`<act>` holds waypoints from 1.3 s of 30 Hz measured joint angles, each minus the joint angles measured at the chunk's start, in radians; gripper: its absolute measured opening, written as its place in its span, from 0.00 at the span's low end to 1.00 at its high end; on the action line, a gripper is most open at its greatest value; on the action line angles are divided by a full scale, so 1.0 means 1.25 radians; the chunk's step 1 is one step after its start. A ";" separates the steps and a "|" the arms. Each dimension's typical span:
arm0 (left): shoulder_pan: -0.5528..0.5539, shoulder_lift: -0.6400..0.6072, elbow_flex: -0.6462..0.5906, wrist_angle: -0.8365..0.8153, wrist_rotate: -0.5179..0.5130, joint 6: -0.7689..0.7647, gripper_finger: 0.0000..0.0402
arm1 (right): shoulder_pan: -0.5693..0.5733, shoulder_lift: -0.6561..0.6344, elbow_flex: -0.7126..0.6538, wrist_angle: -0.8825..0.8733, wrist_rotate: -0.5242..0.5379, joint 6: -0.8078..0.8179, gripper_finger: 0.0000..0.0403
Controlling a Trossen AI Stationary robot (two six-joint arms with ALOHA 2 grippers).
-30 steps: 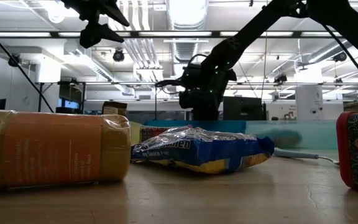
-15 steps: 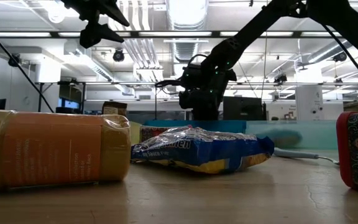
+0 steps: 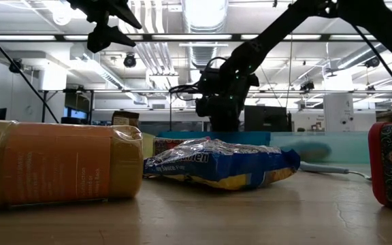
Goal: Pick & Place Food Item
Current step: Put the purple spoon into the blue bin, then put the light green spoon into the blue bin
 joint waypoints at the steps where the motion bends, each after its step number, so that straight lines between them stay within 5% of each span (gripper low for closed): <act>1: 0.000 0.000 0.000 0.000 0.000 0.000 0.54 | 0.000 -0.001 0.000 0.002 0.000 0.001 0.24; 7: 0.000 0.000 0.000 0.000 0.000 0.002 0.54 | 0.000 -0.001 0.001 0.001 0.000 0.016 0.46; 12: 0.000 0.000 0.000 0.000 0.000 0.002 0.54 | 0.000 -0.001 0.005 0.000 0.000 0.034 0.54; 28: -0.049 0.000 0.014 -0.054 0.052 -0.049 0.54 | 0.005 -0.169 0.042 -0.099 0.044 0.043 0.55; 36: -0.186 0.000 0.013 -0.124 -0.005 -0.106 0.54 | 0.019 -0.351 -0.067 -0.105 0.049 0.144 0.55; 39: -0.254 0.000 0.013 -0.170 -0.055 -0.153 0.54 | 0.037 -0.435 -0.123 -0.102 0.123 0.171 0.55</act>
